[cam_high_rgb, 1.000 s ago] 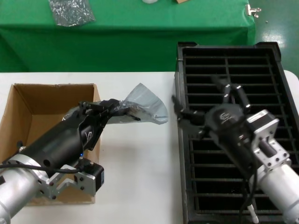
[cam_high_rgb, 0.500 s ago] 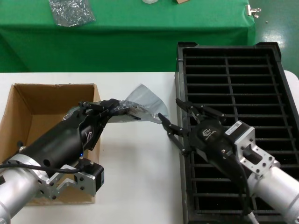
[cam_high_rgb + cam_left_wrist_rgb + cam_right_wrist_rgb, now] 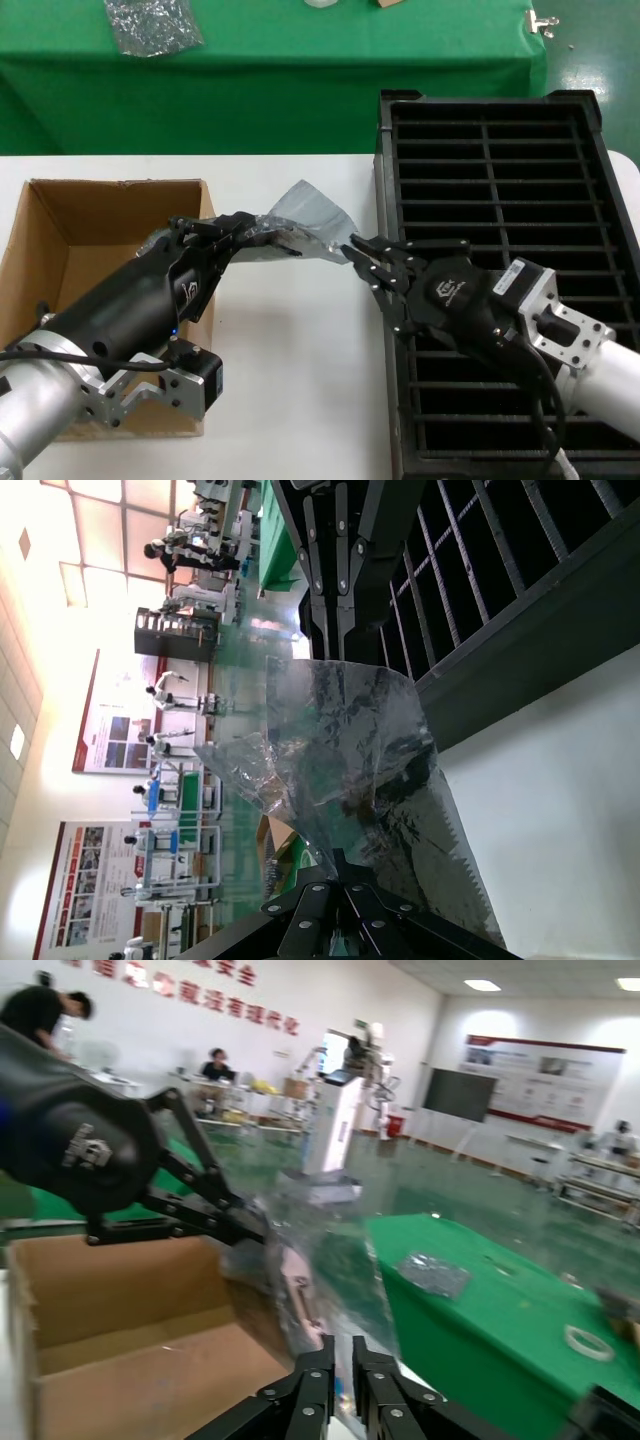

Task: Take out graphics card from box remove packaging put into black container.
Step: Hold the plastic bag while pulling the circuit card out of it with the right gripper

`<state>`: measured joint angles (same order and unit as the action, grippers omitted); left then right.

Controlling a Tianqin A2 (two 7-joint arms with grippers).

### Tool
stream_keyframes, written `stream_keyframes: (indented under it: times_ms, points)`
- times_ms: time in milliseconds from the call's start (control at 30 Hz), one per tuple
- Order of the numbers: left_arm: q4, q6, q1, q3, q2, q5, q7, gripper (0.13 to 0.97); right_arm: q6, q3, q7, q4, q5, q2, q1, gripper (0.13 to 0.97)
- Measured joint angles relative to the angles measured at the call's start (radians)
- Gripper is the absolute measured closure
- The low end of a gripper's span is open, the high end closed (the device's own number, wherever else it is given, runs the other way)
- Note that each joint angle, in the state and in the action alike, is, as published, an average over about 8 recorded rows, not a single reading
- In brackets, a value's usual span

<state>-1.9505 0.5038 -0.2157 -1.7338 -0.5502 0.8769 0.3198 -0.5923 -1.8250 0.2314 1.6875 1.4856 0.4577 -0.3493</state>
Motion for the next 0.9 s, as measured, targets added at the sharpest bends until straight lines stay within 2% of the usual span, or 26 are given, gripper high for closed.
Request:
stream_keyframes:
  times_ms: [100,500,900]
  points:
    - [0.0,0.0,0.0,0.0,0.0,0.0,0.0,0.958,-0.031,-0.015,-0.03,-0.019,0.038,0.011,-0.029,0.916]
    - [0.0,0.0,0.0,0.0,0.0,0.0,0.0,0.958,-0.15,-0.074,-0.156,-0.164,0.148,0.011,-0.172,0.959]
    - [0.0,0.0,0.0,0.0,0.0,0.0,0.0,0.958,-0.249,-0.135,-0.237,-0.301,0.191,-0.014,-0.291,0.959]
